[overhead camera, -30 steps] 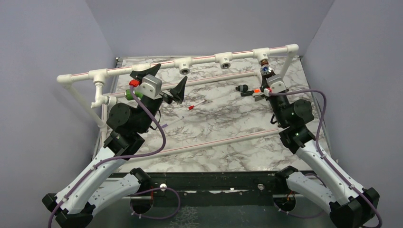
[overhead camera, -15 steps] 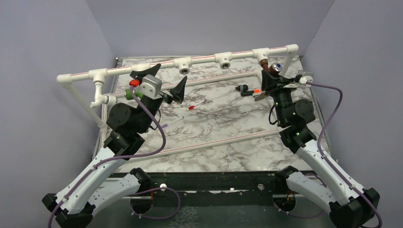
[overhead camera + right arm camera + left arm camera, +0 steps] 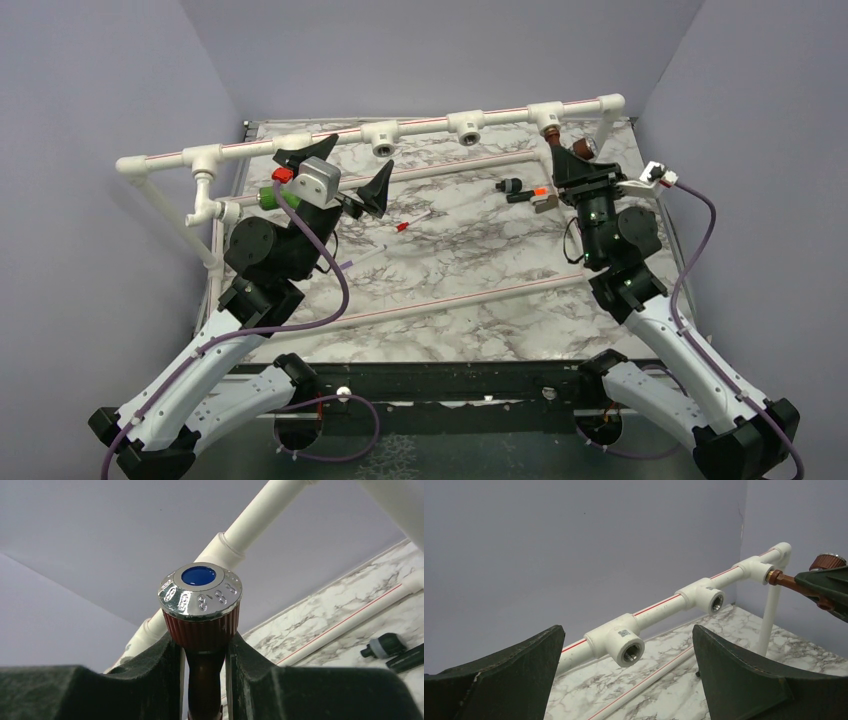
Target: Install the water faucets
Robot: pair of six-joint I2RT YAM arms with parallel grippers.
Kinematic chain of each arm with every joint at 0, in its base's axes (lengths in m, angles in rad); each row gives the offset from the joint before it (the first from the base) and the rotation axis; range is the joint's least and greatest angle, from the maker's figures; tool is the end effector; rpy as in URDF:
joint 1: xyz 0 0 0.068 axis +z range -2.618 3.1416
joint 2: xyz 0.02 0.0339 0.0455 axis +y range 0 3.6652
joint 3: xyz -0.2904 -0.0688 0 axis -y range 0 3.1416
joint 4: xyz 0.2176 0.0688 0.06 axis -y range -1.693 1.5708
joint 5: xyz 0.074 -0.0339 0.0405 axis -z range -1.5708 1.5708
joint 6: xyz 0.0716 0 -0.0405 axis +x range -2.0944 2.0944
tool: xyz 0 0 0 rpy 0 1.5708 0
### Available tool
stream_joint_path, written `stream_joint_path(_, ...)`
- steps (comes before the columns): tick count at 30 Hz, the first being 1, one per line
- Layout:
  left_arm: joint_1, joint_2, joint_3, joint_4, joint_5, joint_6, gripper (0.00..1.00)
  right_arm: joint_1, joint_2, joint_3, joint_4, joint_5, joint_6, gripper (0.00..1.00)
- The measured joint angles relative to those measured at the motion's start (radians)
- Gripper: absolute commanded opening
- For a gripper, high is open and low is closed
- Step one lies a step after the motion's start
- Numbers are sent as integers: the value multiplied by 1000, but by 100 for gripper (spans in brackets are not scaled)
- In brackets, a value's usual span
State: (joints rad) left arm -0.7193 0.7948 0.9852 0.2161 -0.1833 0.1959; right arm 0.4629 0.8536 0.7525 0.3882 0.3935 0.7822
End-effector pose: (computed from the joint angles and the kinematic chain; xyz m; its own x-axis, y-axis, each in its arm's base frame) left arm 0.1226 -0.0900 0.4780 0.3933 -0.0901 -0.9150 0.4540 0.8844 0.1081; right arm 0.1787 0.0585 0.4098 0.1210 0.7879 -0.6038 -0.2377 0.6136 0.7530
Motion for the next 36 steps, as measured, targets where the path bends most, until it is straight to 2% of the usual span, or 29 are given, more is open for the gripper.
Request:
stream_joint_path(15, 0, 0, 0, 0, 0, 0, 99, 0, -35, 0, -145, 50, 561, 0)
stream_joint_path(21, 0, 2, 0, 1, 0, 0, 99, 0, -50, 3, -208, 61, 733, 1)
stream_joint_path(25, 0, 7, 0, 3, 0, 0, 99, 0, -53, 43, -296, 66, 790, 1)
stream_joint_path(27, 0, 9, -1, 3, 0, 0, 99, 0, -53, 62, -338, 66, 801, 8)
stream_joint_path(31, 0, 10, -3, 4, 0, 0, 99, 1, -54, 78, -378, 67, 814, 32)
stream_joint_path(36, 0, 11, -6, 6, -1, 0, 99, 3, -63, 84, -425, 68, 817, 54)
